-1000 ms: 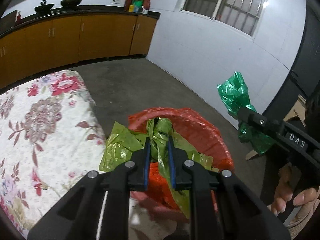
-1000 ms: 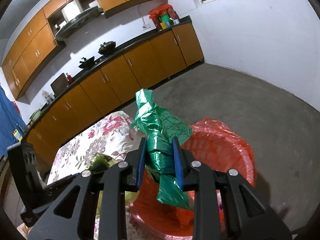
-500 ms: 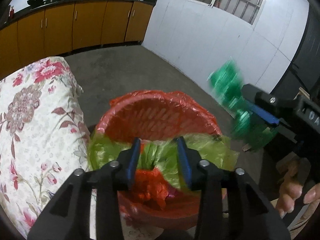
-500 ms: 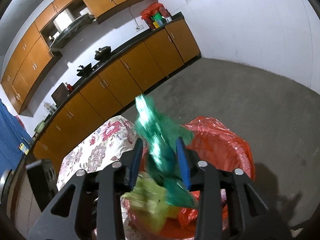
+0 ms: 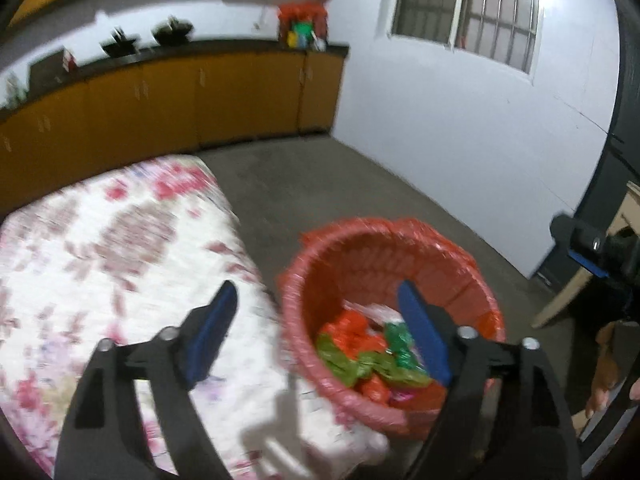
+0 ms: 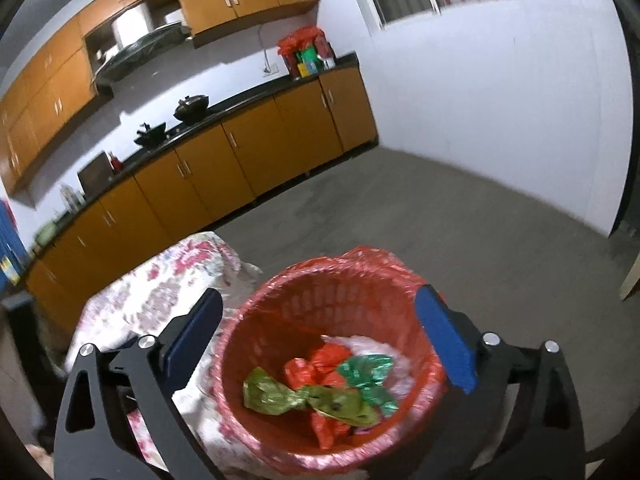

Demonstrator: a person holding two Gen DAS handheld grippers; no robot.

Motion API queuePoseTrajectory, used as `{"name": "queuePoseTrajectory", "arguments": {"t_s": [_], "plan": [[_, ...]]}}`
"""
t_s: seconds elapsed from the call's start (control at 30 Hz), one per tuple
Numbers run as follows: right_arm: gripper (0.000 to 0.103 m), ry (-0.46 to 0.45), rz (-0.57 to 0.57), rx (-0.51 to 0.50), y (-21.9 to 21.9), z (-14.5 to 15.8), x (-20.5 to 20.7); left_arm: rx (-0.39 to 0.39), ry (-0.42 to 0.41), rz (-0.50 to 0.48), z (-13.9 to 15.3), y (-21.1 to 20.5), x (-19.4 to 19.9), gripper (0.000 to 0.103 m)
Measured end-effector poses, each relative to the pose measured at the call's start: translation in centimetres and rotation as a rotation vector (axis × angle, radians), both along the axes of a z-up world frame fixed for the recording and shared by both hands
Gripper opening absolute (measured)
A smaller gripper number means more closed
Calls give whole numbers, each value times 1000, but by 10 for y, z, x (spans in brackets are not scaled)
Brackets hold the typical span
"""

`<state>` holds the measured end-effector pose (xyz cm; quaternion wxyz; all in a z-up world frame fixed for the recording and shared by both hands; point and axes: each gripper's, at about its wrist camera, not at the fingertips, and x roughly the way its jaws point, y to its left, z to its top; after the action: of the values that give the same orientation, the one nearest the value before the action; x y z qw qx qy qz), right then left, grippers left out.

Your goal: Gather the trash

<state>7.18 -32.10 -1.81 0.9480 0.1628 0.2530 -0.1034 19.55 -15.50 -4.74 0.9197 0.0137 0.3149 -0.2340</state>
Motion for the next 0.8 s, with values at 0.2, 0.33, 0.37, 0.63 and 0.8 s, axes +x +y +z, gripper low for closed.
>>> {"name": "queuePoseTrajectory", "arguments": {"t_s": [0.2, 0.33, 0.37, 0.63, 0.8], "plan": [[99, -76, -36, -61, 29, 9, -36, 61, -155, 130, 27, 40, -45, 99], [101, -30, -30, -69, 48, 11, -46, 85, -208, 194, 38, 62, -73, 99], [101, 2, -29, -98, 56, 12, -49, 94, -219, 211, 40, 69, -81, 99], [101, 13, 17, -181, 96, 16, -73, 92, -228, 304, 45, 104, -123, 99], [101, 3, 31, -209, 113, 17, -87, 68, -217, 348, 45, 124, -145, 99]]}}
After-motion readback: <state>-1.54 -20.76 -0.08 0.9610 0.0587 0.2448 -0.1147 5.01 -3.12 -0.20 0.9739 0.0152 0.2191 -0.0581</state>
